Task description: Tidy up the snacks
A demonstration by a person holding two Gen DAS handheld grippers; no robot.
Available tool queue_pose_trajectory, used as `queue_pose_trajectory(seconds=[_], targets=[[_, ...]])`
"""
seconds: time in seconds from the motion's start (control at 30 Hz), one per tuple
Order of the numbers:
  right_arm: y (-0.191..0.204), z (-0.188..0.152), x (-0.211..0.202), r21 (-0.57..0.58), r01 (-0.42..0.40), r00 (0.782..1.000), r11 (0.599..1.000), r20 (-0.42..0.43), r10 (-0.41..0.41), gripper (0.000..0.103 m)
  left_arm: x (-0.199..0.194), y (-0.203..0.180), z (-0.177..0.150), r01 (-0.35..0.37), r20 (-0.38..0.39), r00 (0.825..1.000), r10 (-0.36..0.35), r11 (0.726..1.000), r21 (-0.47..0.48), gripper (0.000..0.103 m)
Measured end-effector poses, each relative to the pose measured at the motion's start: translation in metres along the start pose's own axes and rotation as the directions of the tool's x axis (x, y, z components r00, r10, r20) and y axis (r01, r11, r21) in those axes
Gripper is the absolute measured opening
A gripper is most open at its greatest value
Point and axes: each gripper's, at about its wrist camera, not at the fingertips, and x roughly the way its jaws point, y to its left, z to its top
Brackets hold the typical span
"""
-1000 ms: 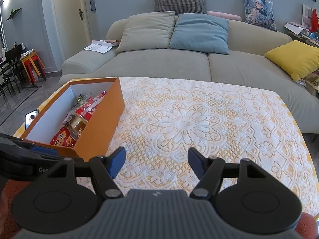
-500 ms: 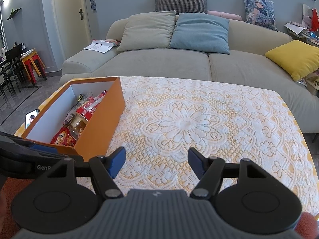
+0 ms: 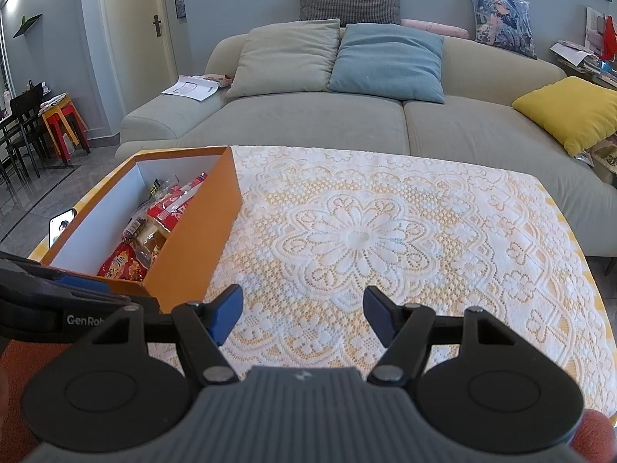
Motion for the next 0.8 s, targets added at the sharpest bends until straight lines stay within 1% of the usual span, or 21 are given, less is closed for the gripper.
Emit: queue_pose_trajectory(seconds=[0.63, 0.8], targets=[[-0.0006, -0.0030, 0.0014, -0.001, 0.000, 1.000, 1.000, -0.003, 0.000, 0.068, -0.0031, 0.0031, 0.0009, -0.014, 0.015, 1.000, 0.013, 1.000, 0.010, 0.063], [0.0001, -0.0056, 0.0020, -0.003, 0.001, 1.000, 1.000, -0.005, -0.001, 0.068, -0.0044, 0.0030, 0.0007, -0.050, 0.034, 0.998, 0.050, 0.999, 0.016, 0.063]])
